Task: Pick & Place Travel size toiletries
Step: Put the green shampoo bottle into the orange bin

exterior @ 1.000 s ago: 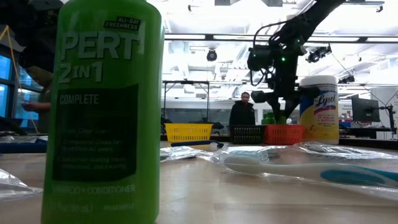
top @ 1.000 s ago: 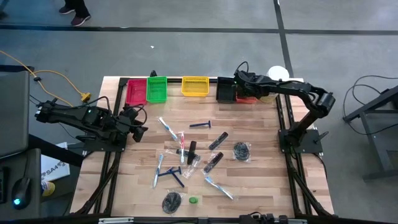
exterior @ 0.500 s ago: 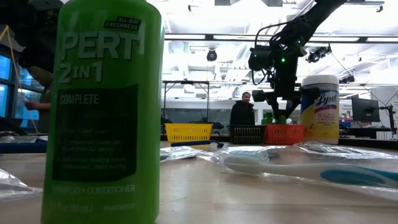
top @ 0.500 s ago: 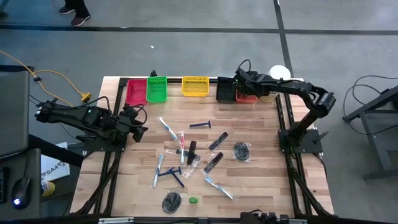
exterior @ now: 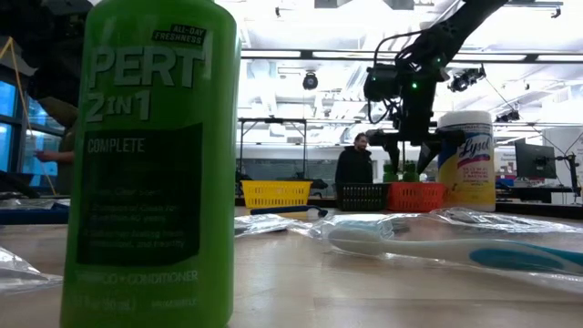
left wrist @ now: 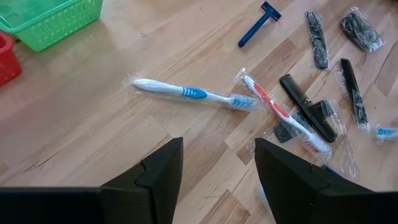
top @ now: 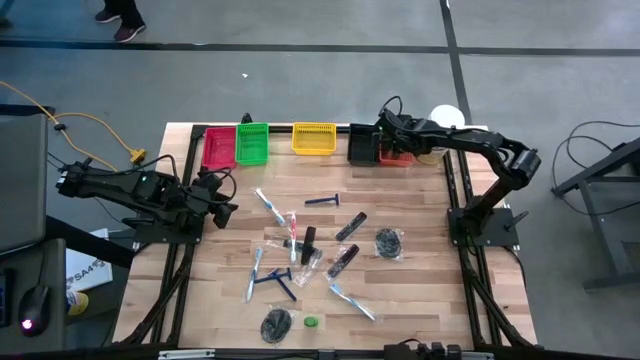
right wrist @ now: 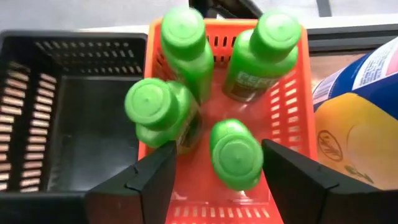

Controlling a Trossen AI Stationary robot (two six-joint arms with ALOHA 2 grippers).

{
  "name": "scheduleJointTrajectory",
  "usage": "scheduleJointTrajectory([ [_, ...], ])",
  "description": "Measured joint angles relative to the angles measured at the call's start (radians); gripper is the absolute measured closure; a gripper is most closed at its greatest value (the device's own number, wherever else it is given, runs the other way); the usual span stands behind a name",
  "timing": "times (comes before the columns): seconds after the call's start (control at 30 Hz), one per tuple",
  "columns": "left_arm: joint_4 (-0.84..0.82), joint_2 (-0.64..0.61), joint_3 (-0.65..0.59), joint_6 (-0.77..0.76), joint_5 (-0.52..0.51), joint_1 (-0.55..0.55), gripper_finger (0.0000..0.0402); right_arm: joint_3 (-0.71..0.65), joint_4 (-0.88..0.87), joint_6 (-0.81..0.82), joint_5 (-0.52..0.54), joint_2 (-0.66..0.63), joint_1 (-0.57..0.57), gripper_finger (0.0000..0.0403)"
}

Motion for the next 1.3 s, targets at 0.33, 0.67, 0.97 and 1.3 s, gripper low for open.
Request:
scheduleJointTrajectory([
  [0.33, 0.000, 0.000, 0.000, -0.002, 0.000, 0.000, 0.0209, 0.000, -0.019, -0.004, -0.013, -0.067, 0.013, 0.0184],
  [0.67, 0.000, 0.000, 0.000, -0.001, -0.001, 0.000, 0.0209, 0.000, -0.082, -0.026, -0.032, -0.174, 0.079, 0.0183],
  [0.97, -0.001, -0.026, 0.000, 0.001, -0.008, 0.000, 0.0209, 0.001, -0.135, -0.027, -0.064, -0.288, 0.263, 0.0183],
  [1.3, -0.006, -0.035, 0.000, 0.011, 0.017, 0.000, 0.0209, 0.001, -0.140, -0.074, -0.206, -0.392, 0.517, 0.0183],
])
